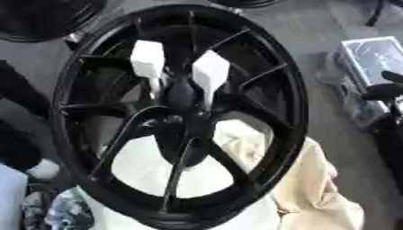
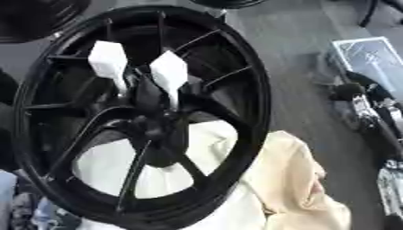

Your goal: Pull the pin out of the wheel hub.

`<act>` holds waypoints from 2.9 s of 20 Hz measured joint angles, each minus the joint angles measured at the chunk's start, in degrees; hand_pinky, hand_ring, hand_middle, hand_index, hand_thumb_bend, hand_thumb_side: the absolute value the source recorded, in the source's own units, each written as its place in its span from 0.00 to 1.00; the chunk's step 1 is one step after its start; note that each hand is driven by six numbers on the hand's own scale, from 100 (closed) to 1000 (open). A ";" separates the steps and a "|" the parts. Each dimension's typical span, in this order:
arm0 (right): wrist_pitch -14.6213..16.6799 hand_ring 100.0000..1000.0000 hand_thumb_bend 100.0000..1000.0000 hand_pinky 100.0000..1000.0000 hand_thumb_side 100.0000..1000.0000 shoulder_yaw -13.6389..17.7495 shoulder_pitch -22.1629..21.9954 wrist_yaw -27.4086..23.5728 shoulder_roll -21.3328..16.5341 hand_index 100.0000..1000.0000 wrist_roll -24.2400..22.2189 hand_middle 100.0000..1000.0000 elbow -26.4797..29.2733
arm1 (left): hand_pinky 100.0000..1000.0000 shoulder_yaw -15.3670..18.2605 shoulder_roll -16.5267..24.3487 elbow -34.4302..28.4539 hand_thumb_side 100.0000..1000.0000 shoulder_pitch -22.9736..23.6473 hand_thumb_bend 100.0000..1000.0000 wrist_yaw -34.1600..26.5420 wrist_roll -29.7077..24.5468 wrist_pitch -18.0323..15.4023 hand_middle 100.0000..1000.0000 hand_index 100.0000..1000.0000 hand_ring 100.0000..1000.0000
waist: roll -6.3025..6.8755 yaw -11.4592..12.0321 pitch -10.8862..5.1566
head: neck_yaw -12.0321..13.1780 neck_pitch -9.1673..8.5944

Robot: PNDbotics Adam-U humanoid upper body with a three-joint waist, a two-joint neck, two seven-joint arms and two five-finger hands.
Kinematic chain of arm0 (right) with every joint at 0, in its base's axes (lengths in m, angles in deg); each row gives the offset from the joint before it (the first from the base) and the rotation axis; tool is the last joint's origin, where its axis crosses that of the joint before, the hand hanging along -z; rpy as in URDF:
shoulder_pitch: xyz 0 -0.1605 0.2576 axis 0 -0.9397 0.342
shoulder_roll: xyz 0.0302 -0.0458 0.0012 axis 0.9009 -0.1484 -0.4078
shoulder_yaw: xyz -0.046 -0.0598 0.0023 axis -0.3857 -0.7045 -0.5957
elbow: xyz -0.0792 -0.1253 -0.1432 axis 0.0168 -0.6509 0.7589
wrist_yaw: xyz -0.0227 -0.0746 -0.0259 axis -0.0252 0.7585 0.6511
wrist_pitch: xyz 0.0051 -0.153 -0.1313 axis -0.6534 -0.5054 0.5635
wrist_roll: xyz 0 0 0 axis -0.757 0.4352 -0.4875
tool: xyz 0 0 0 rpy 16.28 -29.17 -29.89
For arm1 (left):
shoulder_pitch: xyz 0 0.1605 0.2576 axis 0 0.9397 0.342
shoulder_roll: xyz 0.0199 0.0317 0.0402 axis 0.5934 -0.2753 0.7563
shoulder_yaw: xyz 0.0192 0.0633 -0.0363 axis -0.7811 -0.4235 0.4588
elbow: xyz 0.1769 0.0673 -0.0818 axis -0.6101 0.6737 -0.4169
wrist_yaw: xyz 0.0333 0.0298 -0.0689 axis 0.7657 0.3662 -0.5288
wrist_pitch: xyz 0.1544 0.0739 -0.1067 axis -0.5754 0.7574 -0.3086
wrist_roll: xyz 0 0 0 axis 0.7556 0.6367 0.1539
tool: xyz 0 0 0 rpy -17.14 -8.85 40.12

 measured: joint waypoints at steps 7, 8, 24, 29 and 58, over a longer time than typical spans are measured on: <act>-0.04 0.68 0.00 1.00 0.62 0.00 0.29 0.07 0.01 0.86 0.04 0.63 0.00 | 0.80 0.03 0.37 -0.01 0.32 0.00 0.00 0.00 0.02 -0.13 0.78 0.79 0.80 | 0.00 0.19 0.14 | 0.36 -0.02; -0.05 0.68 0.00 1.00 0.62 -0.01 0.30 0.08 0.01 0.86 0.05 0.63 0.00 | 0.80 0.04 0.37 -0.02 0.32 0.00 0.00 0.00 0.01 -0.15 0.78 0.79 0.80 | 0.00 0.20 0.20 | 0.45 -0.05; -0.17 0.69 0.00 1.00 0.62 -0.40 0.31 0.60 0.00 0.86 -0.15 0.62 0.00 | 0.84 -10.11 -0.81 3.81 0.28 -11.06 0.00 8.85 -19.46 -0.25 0.80 0.84 0.84 | 0.28 0.14 0.36 | 1.02 -0.18; -0.20 0.69 0.00 1.00 0.63 -0.42 0.28 1.01 -0.01 0.86 -0.23 0.62 -0.01 | 0.85 -15.80 -3.94 8.54 0.35 -15.41 0.00 14.29 -28.53 -1.49 0.81 0.85 0.85 | 0.53 0.04 0.35 | 0.96 -0.18; -0.91 0.69 0.00 1.00 0.66 -0.75 0.61 1.80 -0.01 0.86 -0.95 0.62 -0.75 | 0.88 -28.22 -12.82 24.89 0.57 -20.28 0.32 24.44 -37.81 -9.60 0.80 0.88 0.88 | 1.29 -0.86 0.34 | 0.97 -0.16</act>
